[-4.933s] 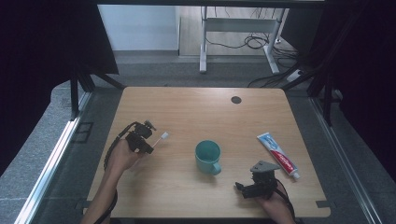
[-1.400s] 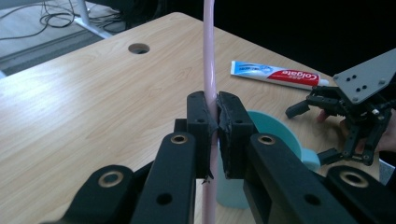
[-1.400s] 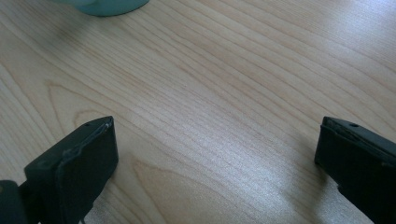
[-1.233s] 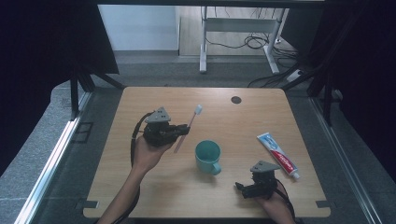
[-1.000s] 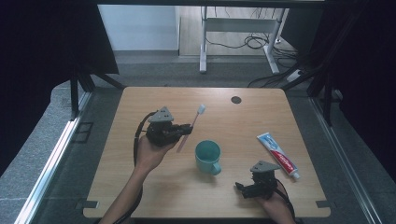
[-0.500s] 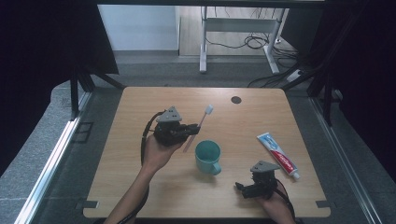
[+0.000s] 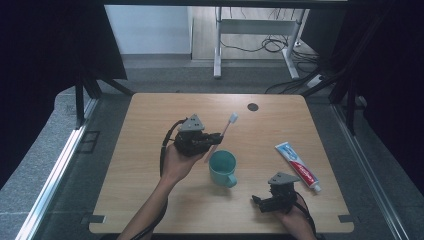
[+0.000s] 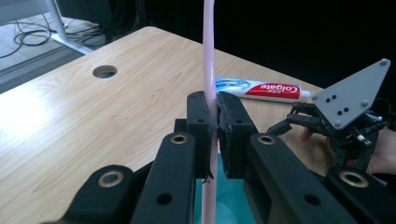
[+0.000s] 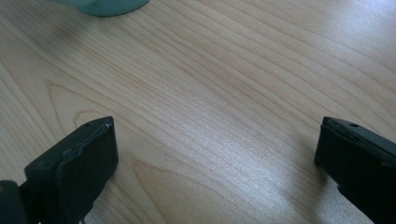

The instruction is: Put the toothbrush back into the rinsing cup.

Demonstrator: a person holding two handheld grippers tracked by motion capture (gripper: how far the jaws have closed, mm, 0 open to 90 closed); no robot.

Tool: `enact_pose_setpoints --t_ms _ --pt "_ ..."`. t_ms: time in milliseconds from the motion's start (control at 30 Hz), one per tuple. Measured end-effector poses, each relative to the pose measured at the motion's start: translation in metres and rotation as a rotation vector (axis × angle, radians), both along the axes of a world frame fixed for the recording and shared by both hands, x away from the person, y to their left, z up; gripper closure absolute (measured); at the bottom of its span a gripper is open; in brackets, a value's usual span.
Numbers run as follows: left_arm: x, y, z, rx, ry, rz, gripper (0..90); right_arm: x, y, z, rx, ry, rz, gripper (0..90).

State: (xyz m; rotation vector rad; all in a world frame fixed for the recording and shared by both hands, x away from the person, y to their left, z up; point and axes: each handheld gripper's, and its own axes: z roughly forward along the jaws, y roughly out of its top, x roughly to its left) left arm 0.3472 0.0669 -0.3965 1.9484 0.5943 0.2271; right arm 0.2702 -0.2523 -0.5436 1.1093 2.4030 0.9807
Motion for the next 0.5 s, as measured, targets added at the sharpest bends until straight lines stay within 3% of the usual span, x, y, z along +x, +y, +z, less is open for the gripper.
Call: enact_pose_setpoints --t_ms 233,500 --pt "0.001 -0.01 -0.002 0.011 -0.009 -0.013 84.5 0.0 0.0 0.0 0.0 0.0 0.002 0.0" --pt "0.003 -0.021 -0.009 -0.008 -0.002 -0.02 84.4 0.0 0.0 0.0 -0.001 0.0 0.003 0.0"
